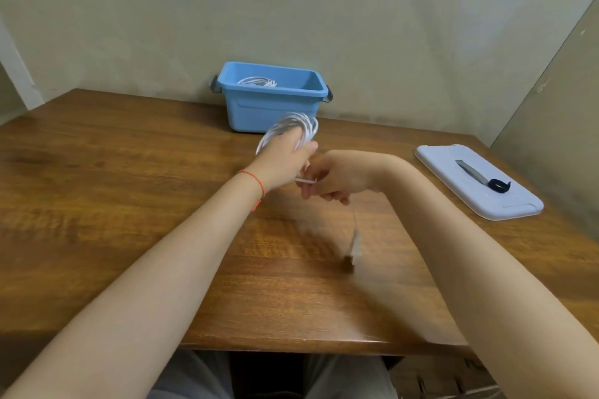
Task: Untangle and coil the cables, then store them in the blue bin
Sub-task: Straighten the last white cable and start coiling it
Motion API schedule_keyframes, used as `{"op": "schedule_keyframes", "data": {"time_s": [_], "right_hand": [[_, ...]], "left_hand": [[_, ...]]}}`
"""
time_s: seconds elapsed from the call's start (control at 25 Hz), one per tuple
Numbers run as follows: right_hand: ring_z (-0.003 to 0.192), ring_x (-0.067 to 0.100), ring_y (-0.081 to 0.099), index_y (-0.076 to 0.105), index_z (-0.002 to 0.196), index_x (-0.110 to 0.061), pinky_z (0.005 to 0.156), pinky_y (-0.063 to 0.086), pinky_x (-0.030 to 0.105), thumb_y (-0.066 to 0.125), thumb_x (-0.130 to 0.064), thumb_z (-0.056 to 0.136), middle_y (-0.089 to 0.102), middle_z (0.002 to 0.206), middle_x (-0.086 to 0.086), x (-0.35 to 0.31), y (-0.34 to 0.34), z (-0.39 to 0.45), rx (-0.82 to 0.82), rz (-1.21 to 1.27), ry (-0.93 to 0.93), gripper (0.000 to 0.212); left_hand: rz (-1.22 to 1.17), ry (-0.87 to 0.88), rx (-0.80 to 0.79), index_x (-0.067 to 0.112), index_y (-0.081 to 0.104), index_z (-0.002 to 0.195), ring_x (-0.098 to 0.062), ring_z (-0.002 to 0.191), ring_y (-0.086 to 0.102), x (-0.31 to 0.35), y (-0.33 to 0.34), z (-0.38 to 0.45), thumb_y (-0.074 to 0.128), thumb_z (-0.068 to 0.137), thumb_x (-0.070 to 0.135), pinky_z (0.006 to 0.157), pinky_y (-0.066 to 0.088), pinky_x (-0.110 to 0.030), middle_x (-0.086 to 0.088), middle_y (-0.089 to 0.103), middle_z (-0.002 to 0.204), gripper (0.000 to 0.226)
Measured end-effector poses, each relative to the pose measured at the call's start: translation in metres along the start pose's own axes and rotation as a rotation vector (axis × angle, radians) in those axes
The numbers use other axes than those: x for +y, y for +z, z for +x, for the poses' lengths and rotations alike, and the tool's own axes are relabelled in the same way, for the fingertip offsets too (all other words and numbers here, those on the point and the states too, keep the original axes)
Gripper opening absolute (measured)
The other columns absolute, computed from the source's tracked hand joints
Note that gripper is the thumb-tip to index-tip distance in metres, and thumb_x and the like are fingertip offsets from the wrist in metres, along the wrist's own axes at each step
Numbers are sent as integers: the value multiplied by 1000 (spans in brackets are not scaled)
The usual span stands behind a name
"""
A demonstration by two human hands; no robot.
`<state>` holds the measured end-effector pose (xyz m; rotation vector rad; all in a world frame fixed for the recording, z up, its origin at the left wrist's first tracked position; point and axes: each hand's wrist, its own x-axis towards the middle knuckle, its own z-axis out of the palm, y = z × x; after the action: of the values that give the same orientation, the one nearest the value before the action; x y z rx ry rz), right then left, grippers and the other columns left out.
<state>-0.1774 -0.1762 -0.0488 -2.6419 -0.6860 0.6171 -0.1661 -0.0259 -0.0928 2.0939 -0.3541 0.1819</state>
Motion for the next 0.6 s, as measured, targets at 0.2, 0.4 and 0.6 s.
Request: {"op": "schedule_keyframes", "data": {"time_s": [0.2, 0.4, 0.6], "right_hand": [[63, 10, 53, 77, 82, -30, 65, 47, 26, 70, -25, 88, 61, 71, -4, 14, -17, -8, 136, -40, -2, 10], [49, 3, 50, 60, 82, -9, 51, 44, 21, 74, -31, 87, 56, 64, -2, 34, -10, -3, 587, 324, -81, 27], [88, 30, 67, 62, 105, -11, 88, 56, 54, 52, -56, 95, 68, 98, 15, 47, 26, 22, 402, 963, -64, 47]], "left_hand": [[28, -225, -265, 16, 51, 80, -14, 33, 41, 4, 0, -10, 44, 102, 46, 39, 35, -20, -3, 47, 51, 38], [-778, -230, -580, 17, 45, 77, -4, 27, 26, -11, -7, -15, 47, 104, 36, 39, 21, -20, 6, 28, 41, 33], [-1360, -334, -624, 14, 44, 70, -4, 24, 33, -31, -1, -8, 38, 103, 28, 37, 32, -18, 10, 31, 37, 36]]}}
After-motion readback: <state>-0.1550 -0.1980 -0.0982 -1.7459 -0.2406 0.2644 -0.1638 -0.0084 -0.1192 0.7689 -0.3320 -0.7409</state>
